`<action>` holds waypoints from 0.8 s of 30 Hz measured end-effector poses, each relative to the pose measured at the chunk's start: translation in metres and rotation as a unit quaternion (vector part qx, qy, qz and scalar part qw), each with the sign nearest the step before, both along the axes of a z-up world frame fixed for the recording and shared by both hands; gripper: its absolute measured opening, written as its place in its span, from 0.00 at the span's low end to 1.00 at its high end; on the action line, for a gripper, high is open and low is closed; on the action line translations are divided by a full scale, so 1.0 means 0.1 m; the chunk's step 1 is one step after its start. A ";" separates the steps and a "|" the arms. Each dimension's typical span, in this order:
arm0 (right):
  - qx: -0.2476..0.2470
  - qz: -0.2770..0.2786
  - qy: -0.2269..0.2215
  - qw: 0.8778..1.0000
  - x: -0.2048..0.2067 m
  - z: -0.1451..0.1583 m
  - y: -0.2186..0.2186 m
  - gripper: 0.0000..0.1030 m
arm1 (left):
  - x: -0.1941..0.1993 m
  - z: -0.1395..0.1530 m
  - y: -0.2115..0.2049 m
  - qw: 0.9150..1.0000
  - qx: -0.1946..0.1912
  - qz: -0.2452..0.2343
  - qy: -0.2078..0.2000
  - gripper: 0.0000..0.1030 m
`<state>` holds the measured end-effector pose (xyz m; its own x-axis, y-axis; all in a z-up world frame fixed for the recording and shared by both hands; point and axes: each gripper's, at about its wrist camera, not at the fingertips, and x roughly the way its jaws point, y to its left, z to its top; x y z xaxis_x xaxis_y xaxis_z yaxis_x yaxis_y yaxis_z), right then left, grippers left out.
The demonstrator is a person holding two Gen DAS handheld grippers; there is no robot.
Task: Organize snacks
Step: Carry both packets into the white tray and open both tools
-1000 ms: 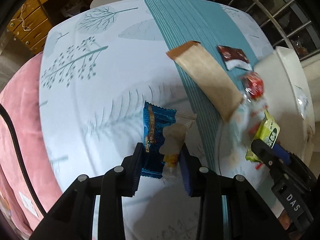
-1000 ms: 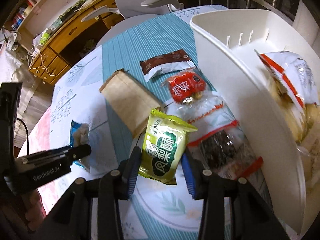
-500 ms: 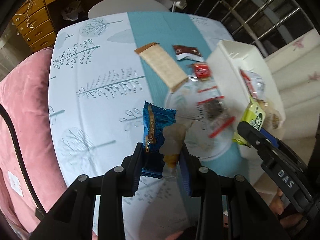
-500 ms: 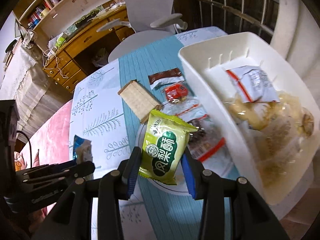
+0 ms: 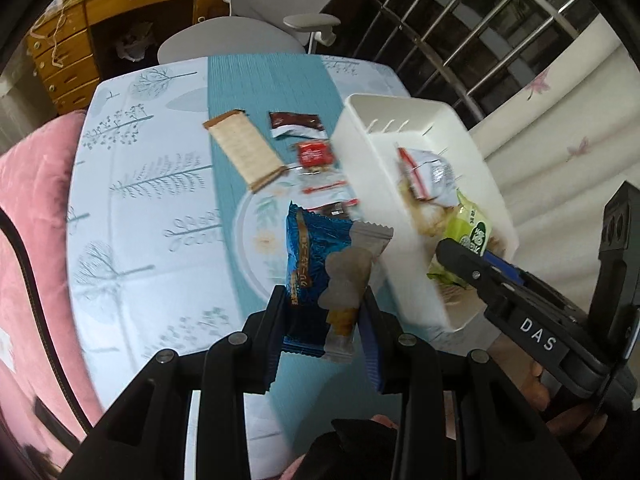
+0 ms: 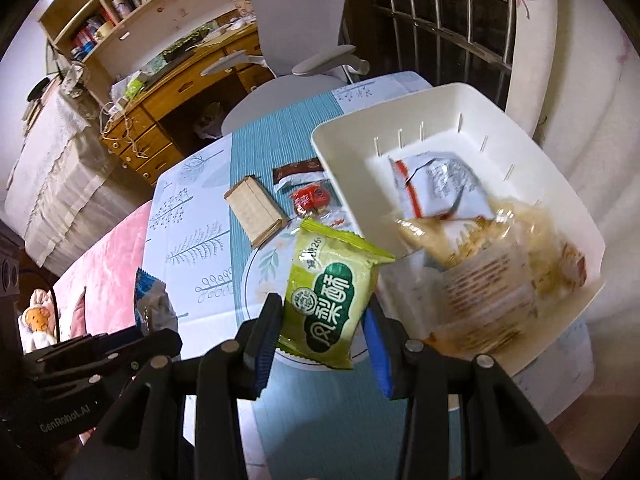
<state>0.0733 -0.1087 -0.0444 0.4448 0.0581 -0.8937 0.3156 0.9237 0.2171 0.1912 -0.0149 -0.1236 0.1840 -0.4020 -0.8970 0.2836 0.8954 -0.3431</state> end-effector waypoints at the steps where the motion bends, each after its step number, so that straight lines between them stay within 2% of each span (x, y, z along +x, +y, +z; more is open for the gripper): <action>1: 0.000 0.008 -0.004 1.000 -0.02 0.03 -0.06 0.39 | -0.04 0.03 -0.07 1.000 -0.003 0.005 -0.002 0.32; 12: -0.006 0.064 -0.024 0.998 -0.31 0.33 -0.85 0.39 | -0.35 0.20 -0.87 0.999 -0.022 0.041 -0.023 0.32; 24: -0.033 0.084 -0.036 0.995 -0.44 0.46 -1.62 0.39 | -0.41 0.28 -1.76 0.997 -0.052 0.033 -0.055 0.32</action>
<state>0.0293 -0.2706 0.0020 0.4976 0.0792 -0.8638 0.1409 0.9752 0.1706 0.1500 -0.1904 -0.0961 0.3086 -0.4749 -0.8242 0.2658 0.8750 -0.4046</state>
